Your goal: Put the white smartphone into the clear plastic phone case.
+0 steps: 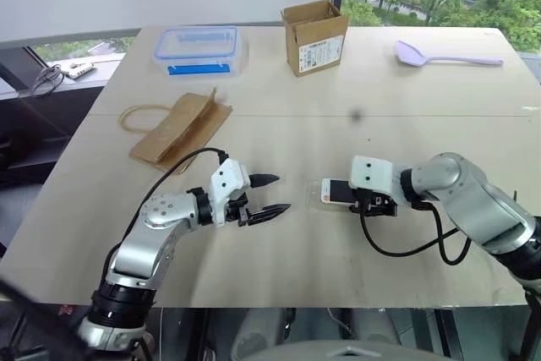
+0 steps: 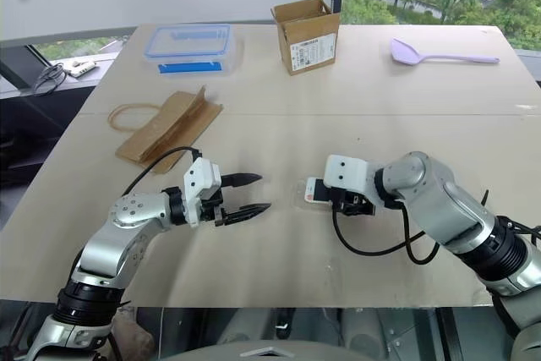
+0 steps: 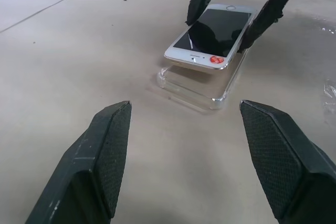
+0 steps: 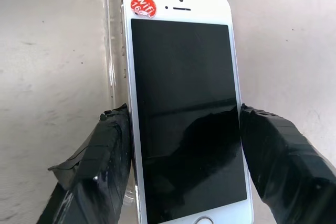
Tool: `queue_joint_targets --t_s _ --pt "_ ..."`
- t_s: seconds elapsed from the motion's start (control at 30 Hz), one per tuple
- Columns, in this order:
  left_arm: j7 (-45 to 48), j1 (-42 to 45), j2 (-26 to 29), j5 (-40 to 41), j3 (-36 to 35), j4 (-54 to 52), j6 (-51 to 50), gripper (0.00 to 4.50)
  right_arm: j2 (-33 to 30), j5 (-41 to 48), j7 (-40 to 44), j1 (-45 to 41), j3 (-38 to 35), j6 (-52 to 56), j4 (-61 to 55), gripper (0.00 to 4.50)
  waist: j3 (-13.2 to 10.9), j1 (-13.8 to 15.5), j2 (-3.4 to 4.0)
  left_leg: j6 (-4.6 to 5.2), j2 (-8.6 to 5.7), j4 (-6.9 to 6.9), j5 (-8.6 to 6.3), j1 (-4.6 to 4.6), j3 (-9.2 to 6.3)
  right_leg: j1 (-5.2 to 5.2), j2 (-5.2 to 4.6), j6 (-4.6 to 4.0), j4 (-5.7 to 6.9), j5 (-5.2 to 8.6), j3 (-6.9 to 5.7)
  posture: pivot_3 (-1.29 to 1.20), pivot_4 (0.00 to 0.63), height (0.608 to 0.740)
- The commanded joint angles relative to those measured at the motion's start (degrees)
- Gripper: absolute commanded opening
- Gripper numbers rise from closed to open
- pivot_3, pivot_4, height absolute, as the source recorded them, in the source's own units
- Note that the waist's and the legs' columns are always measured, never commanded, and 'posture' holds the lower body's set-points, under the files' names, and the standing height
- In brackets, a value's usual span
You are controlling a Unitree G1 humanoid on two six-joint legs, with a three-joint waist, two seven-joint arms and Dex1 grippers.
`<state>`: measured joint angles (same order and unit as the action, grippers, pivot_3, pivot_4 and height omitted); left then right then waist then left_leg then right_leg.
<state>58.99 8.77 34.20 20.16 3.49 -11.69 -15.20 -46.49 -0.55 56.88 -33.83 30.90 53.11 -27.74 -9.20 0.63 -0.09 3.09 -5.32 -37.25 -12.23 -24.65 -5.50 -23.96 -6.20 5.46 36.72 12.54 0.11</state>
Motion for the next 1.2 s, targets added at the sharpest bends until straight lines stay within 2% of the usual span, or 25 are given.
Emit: queue_joint_targets --t_s 0.03,0.53,0.77,1.0,1.2 --pt "0.44 -0.06 0.58 -0.13 -0.04 -0.19 1.4 3.36 -0.75 -0.1 0.26 0.31 0.33 -0.53 -2.57 2.68 0.0 0.01 0.0 0.0 0.0 0.0 0.0 0.0 0.0 0.0 0.0 0.0 0.0 0.0 0.0 0.0 0.15 0.74" --pt "0.99 -0.39 1.03 -0.71 0.29 -0.16 1.33 3.36 -3.05 2.67 0.4 0.65 -3.41 1.74 -9.7 2.68 0.0 0.06 0.0 0.05 0.0 0.0 -0.03 0.0 0.0 0.0 0.0 0.0 0.0 0.0 -0.01 0.0 0.15 0.74" --pt "0.45 0.15 0.57 -1.22 1.61 0.41 1.55 3.36 -3.93 2.31 -0.57 0.1 -0.65 3.06 -8.53 2.68 0.0 0.06 0.0 0.09 0.0 0.0 -0.05 0.0 0.0 0.0 -0.01 0.0 0.0 0.0 0.0 0.0 0.15 0.74" --pt "0.91 -0.36 -0.69 -3.14 2.65 5.05 5.89 3.36 -2.91 1.31 -1.9 -0.52 1.19 3.53 -6.63 2.68 0.0 0.05 0.0 0.06 0.0 -0.01 -0.03 0.0 0.01 0.01 -0.01 0.0 0.0 0.0 0.0 0.0 0.15 0.74" --pt "1.37 -0.24 -0.99 -3.51 2.96 7.84 8.65 3.36 -2.0 4.08 -0.18 -0.65 0.75 5.24 -8.61 2.68 0.0 0.06 0.0 0.08 0.0 0.0 -0.04 0.0 -0.01 0.0 -0.01 0.0 0.0 0.0 -0.01 0.0 0.15 0.74"
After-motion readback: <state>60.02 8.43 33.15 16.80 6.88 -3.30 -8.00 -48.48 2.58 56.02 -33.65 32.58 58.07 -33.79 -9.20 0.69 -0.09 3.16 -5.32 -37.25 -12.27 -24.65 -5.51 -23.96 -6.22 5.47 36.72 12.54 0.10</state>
